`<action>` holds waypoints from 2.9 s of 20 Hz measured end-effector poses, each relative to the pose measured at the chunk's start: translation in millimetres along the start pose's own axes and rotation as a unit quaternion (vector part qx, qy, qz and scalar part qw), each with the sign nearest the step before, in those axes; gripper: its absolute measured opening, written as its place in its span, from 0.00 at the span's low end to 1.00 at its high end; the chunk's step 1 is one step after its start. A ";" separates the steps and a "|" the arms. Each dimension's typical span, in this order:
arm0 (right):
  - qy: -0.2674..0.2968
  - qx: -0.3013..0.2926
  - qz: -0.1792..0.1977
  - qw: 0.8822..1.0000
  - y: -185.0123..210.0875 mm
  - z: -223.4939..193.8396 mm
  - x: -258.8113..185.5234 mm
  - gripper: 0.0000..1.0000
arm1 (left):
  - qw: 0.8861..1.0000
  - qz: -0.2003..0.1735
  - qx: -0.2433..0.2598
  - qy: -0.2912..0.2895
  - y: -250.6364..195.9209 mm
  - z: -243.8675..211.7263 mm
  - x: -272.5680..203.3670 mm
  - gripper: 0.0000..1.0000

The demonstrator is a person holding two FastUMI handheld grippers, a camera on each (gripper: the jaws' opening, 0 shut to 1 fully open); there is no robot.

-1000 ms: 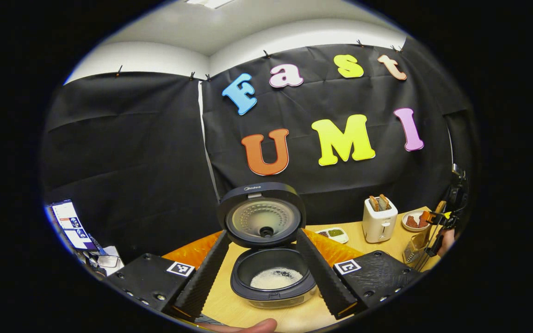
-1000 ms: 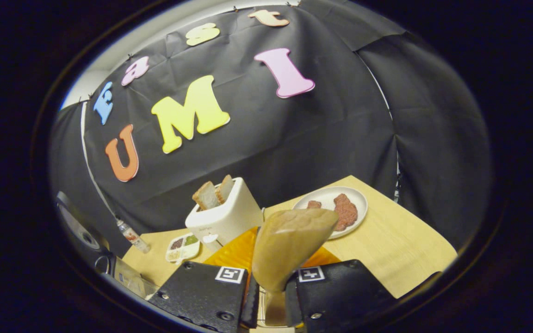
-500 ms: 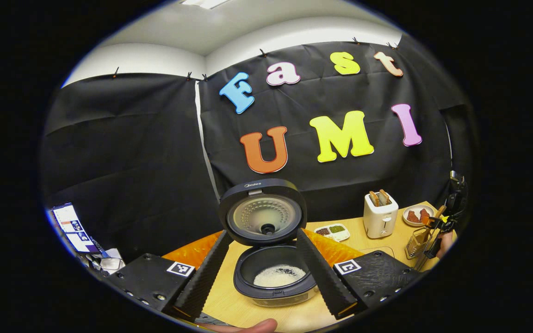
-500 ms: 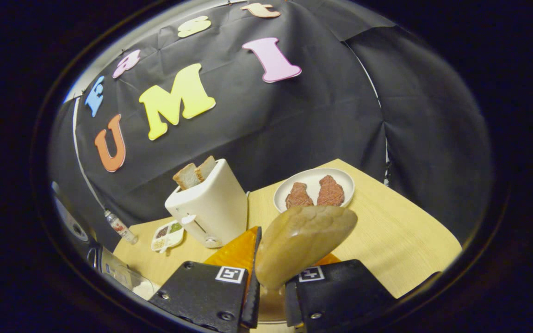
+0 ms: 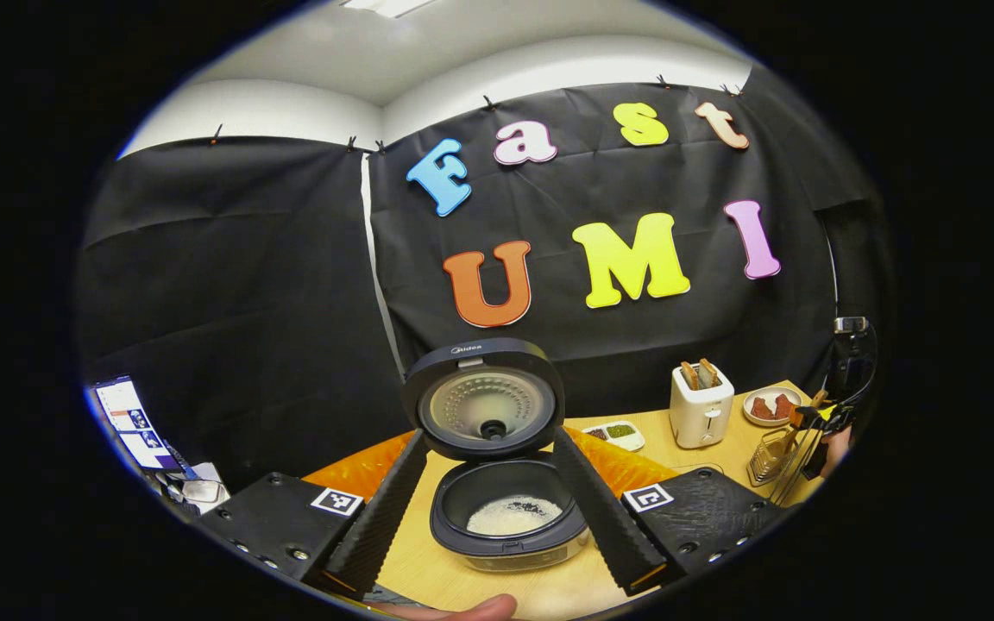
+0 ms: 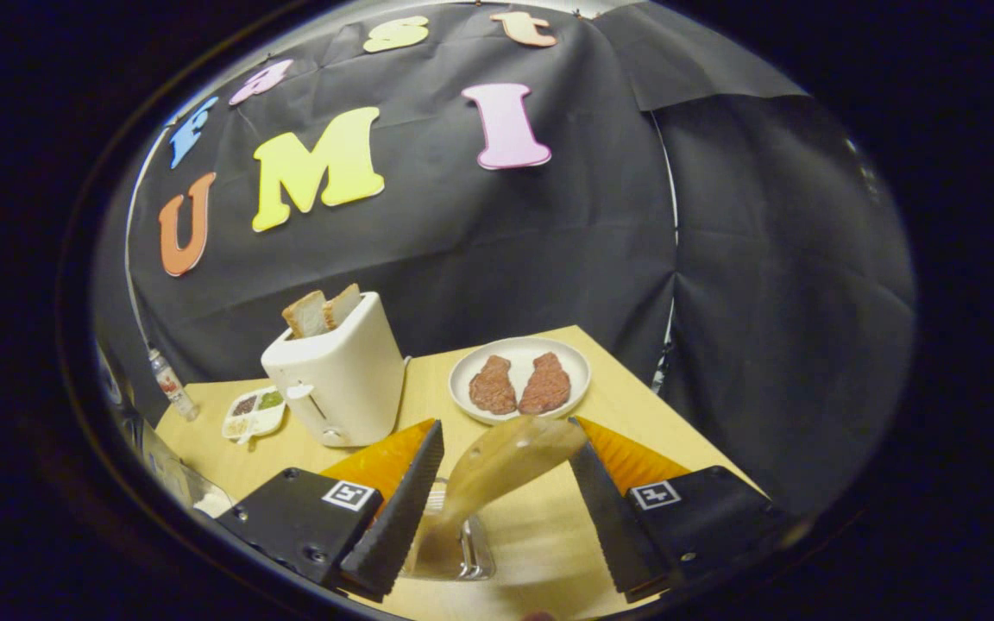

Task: Close the left gripper, press the button to open the rice cooker; take a wooden spoon from the chopstick holder with the right hand, scoop a spoonful of rice and pour it into the rice cooker, then put the wooden spoon back into the chopstick holder.

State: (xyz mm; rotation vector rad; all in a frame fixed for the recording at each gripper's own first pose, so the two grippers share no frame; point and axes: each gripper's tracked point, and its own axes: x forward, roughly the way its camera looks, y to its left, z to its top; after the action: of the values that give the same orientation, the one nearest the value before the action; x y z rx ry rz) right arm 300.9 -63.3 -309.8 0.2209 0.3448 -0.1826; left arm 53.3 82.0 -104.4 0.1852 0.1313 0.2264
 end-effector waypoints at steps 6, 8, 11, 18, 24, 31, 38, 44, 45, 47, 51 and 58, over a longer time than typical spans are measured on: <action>-0.080 -0.048 0.013 0.995 16.7 87.7 -104.3 0.94 | 1.000 -0.008 -0.007 -0.010 4.4 9.1 -2.0 0.94; -0.105 -0.066 0.041 0.991 38.7 115.0 -155.3 0.95 | 1.000 -0.009 -0.013 -0.010 8.5 15.4 2.2 0.94; -0.114 -0.100 0.078 0.985 64.3 129.4 -225.1 0.97 | 1.000 -0.001 -0.017 -0.013 20.4 38.8 18.4 0.94; -0.114 -0.125 0.147 0.975 103.3 131.0 -334.2 1.00 | 0.998 -0.001 -0.066 -0.020 43.8 108.1 83.8 0.94; -0.126 -0.134 0.147 0.972 102.7 133.2 -371.7 1.00 | 0.997 0.004 -0.077 -0.025 46.9 142.3 148.0 0.95; -0.181 -0.136 0.144 0.963 98.7 162.5 -405.1 1.00 | 0.996 0.045 -0.060 0.056 62.0 101.8 229.2 0.95; -0.192 -0.139 0.153 0.959 104.6 174.1 -419.8 1.00 | 0.965 0.001 -0.088 0.248 35.1 21.1 238.4 0.96; -0.180 -0.130 0.163 0.961 105.2 170.8 -419.8 1.00 | 0.947 -0.029 -0.084 0.309 13.7 -16.8 210.1 0.97; -0.179 -0.129 0.165 0.961 105.8 170.7 -420.6 1.00 | 0.942 -0.034 -0.092 0.323 10.6 -29.1 201.6 0.97; -0.175 -0.131 0.166 0.962 104.3 169.1 -418.6 1.00 | 0.929 -0.032 -0.093 0.355 9.9 -59.4 181.7 0.96; -0.155 -0.132 0.172 0.964 104.1 154.9 -413.1 1.00 | 0.926 -0.043 -0.075 0.368 2.8 -95.4 152.3 0.97; -0.128 -0.131 0.178 0.967 103.8 140.0 -401.6 1.00 | 0.906 -0.052 -0.082 0.411 -11.5 -147.5 119.8 0.98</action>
State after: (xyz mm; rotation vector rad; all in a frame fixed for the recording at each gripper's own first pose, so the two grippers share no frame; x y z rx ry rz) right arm -4.5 58.0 -20.5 -0.0054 0.0656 0.1897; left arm 149.4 123.8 -263.3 -0.0972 0.9597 0.1950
